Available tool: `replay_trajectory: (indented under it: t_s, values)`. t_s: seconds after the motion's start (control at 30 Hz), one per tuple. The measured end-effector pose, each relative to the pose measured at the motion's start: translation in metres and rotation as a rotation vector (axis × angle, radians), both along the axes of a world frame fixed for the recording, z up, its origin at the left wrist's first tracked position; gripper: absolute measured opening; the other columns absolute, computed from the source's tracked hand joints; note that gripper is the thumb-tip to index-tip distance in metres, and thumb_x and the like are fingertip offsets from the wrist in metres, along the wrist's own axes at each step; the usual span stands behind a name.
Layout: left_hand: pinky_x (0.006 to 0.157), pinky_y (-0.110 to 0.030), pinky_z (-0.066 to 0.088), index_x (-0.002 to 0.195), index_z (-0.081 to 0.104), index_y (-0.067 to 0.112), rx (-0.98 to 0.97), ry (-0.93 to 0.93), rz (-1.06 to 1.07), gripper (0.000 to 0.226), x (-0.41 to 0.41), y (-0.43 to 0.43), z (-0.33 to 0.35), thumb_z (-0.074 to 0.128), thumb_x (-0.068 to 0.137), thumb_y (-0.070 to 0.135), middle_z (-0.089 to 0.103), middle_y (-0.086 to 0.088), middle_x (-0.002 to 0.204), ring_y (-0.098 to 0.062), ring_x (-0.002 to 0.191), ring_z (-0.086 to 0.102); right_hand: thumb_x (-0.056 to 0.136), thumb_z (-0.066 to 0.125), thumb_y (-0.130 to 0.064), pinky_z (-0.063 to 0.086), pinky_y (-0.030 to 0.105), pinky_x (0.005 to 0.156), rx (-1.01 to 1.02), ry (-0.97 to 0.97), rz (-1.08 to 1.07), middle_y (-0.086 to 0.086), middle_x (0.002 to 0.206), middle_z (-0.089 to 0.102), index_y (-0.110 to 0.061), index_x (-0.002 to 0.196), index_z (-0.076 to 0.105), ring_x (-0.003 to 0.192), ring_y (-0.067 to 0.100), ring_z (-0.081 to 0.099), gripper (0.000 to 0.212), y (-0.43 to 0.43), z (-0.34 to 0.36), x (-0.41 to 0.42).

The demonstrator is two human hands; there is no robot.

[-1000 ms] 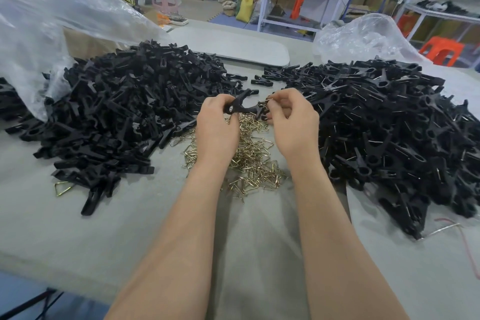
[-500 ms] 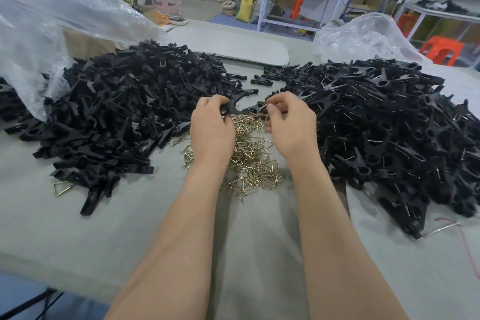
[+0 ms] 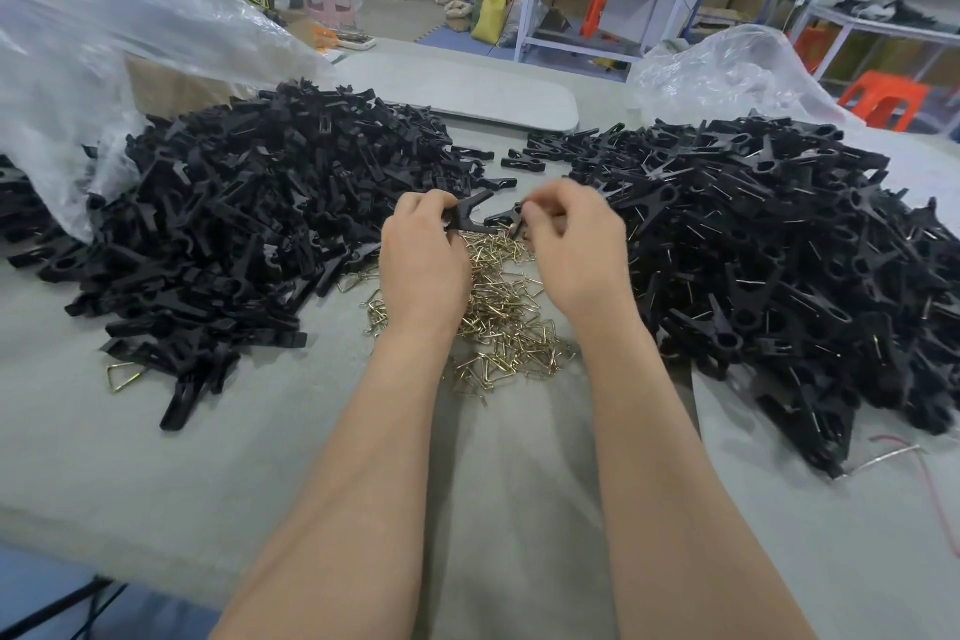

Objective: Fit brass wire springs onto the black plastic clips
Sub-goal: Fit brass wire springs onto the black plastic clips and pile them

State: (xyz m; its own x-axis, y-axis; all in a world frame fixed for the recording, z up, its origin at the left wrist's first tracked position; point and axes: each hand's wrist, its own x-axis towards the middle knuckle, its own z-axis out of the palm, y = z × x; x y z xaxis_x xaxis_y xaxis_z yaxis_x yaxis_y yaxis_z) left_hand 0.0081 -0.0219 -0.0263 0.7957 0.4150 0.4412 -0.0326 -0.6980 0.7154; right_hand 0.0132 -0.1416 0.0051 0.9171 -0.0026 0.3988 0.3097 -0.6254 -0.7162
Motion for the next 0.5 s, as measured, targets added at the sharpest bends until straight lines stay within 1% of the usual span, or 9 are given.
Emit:
replay_trajectory:
  t_s: [0.07,0.13,0.17,0.2,0.23,0.3,0.33,0.4,0.5]
  values:
    - [0.083,-0.022,0.037,0.117,0.061,0.012,-0.005,-0.015,-0.034,0.031,0.0,0.0,0.0,0.055,0.089,0.002,0.057,-0.003,0.119,-0.019,0.108,0.053,0.094,0.056,-0.011,0.054,0.03,0.079,0.257,-0.03,-0.04,0.004,0.091,0.066,-0.016,0.094,0.063,0.081,0.015,0.065,0.008,-0.001,0.002,-0.001]
    - [0.085,-0.02,0.038,0.116,0.063,0.012,-0.008,-0.04,-0.095,0.03,-0.001,-0.002,0.001,0.056,0.088,0.002,0.058,-0.001,0.115,-0.016,0.105,0.055,0.092,0.059,-0.008,0.055,0.023,0.069,0.496,0.048,-0.029,0.003,0.083,0.067,-0.015,0.088,0.063,0.07,0.009,0.068,0.008,-0.003,0.002,-0.002]
    - [0.086,-0.019,0.039,0.115,0.063,0.012,-0.004,-0.051,-0.13,0.03,-0.001,-0.003,0.001,0.057,0.088,0.002,0.059,0.0,0.114,-0.015,0.103,0.055,0.091,0.061,-0.008,0.055,0.021,0.067,0.571,0.088,-0.017,0.003,0.08,0.068,-0.016,0.085,0.062,0.067,0.007,0.068,0.01,-0.005,0.002,-0.002]
    - [0.088,-0.019,0.04,0.116,0.063,0.012,0.004,-0.062,-0.165,0.031,-0.002,-0.004,0.002,0.058,0.087,0.002,0.06,0.0,0.114,-0.014,0.102,0.056,0.089,0.063,-0.01,0.055,0.023,0.069,0.591,0.118,-0.014,0.002,0.077,0.069,-0.018,0.082,0.063,0.067,0.007,0.068,0.012,-0.007,0.001,-0.001]
    - [0.091,-0.019,0.04,0.116,0.064,0.012,0.015,-0.073,-0.198,0.031,-0.002,-0.005,0.003,0.059,0.087,0.001,0.061,0.001,0.113,-0.013,0.102,0.056,0.088,0.065,-0.012,0.056,0.028,0.074,0.558,0.137,-0.02,0.0,0.076,0.069,-0.021,0.078,0.063,0.071,0.009,0.069,0.014,-0.009,0.001,0.001]
    - [0.095,-0.023,0.042,0.115,0.064,0.012,0.053,-0.09,-0.262,0.031,-0.002,-0.007,0.004,0.061,0.086,0.002,0.061,0.001,0.113,-0.013,0.103,0.056,0.085,0.068,-0.016,0.055,0.038,0.083,0.445,0.152,-0.04,-0.001,0.077,0.071,-0.026,0.075,0.064,0.079,0.015,0.068,0.015,-0.011,-0.001,0.003]
    - [0.096,-0.026,0.043,0.114,0.065,0.013,0.075,-0.094,-0.287,0.031,-0.002,-0.008,0.004,0.062,0.086,0.002,0.062,0.002,0.113,-0.013,0.104,0.056,0.085,0.068,-0.018,0.055,0.04,0.085,0.403,0.151,-0.053,0.0,0.078,0.07,-0.026,0.074,0.064,0.08,0.016,0.067,0.015,-0.012,-0.002,0.004]
    - [0.095,-0.031,0.045,0.113,0.065,0.013,0.097,-0.095,-0.319,0.03,-0.001,-0.008,0.003,0.063,0.085,0.002,0.061,0.002,0.113,-0.014,0.104,0.056,0.085,0.068,-0.019,0.055,0.04,0.083,0.344,0.141,-0.077,-0.002,0.076,0.069,-0.027,0.073,0.064,0.078,0.016,0.065,0.015,-0.013,-0.003,0.004]
    - [0.093,-0.035,0.048,0.111,0.066,0.014,0.106,-0.097,-0.346,0.029,-0.002,-0.008,0.003,0.063,0.085,0.002,0.061,0.002,0.111,-0.015,0.103,0.056,0.085,0.068,-0.02,0.054,0.034,0.08,0.3,0.134,-0.087,-0.005,0.071,0.066,-0.028,0.069,0.062,0.074,0.012,0.063,0.019,-0.014,-0.003,0.005]
